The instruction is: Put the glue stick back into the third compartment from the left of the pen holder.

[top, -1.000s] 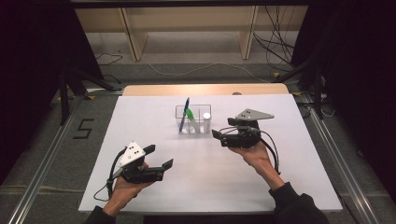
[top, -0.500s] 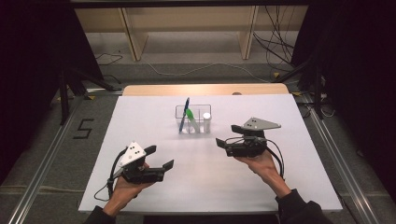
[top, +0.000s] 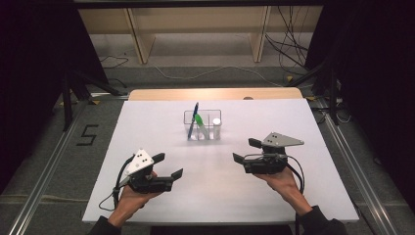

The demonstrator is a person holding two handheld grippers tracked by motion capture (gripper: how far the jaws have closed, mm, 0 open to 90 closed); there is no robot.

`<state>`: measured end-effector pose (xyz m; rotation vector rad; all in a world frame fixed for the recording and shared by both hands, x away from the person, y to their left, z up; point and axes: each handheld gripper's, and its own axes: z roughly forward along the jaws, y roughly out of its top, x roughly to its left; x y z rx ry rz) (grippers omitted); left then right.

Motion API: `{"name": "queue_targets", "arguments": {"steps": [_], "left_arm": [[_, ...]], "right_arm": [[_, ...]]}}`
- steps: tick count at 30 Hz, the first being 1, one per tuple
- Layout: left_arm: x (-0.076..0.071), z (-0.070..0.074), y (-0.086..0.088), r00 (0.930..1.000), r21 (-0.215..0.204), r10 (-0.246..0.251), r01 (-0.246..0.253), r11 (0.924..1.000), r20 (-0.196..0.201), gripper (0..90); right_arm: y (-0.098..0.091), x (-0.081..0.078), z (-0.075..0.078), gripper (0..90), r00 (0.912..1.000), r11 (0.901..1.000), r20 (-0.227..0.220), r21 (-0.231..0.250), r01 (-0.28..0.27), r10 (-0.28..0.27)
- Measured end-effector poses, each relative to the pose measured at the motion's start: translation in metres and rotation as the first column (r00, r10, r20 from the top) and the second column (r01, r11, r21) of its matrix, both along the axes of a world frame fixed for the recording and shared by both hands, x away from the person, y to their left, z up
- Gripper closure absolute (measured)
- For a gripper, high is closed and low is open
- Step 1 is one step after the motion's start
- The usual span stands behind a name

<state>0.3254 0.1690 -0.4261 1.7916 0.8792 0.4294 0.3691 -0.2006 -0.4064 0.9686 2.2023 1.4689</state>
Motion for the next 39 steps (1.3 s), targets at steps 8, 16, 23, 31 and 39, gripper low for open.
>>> {"name": "queue_targets", "arguments": {"steps": [8,16,23,31,39], "left_arm": [[-0.001,0.000,-0.001,1.0000,0.002,-0.006,0.006,1.0000,-0.002,14.7],[-0.001,0.000,-0.001,0.9999,0.008,-0.011,0.011,0.9999,-0.003,14.7],[-0.001,0.000,-0.002,0.9999,0.007,-0.013,0.013,0.9999,-0.004,14.7],[-0.001,0.000,-0.002,0.9998,0.014,-0.021,0.021,0.9997,-0.006,14.7],[-0.001,-0.001,-0.003,0.9996,0.015,-0.027,0.027,0.9995,-0.012,14.7]], "right_arm": [[-0.008,-0.011,-0.004,20.3,1.0000,1.0000,0.002,0.010,0.001,-0.001],[-0.014,-0.019,-0.009,20.3,1.0000,0.9998,0.007,0.019,0.004,-0.005],[-0.024,-0.029,-0.016,20.3,0.9999,0.9997,-0.001,0.020,0.012,-0.012],[-0.034,-0.039,-0.025,20.3,0.9997,0.9995,-0.009,0.023,0.023,-0.023],[-0.042,-0.047,-0.032,20.3,0.9989,0.9989,-0.016,0.015,0.045,-0.045]]}}
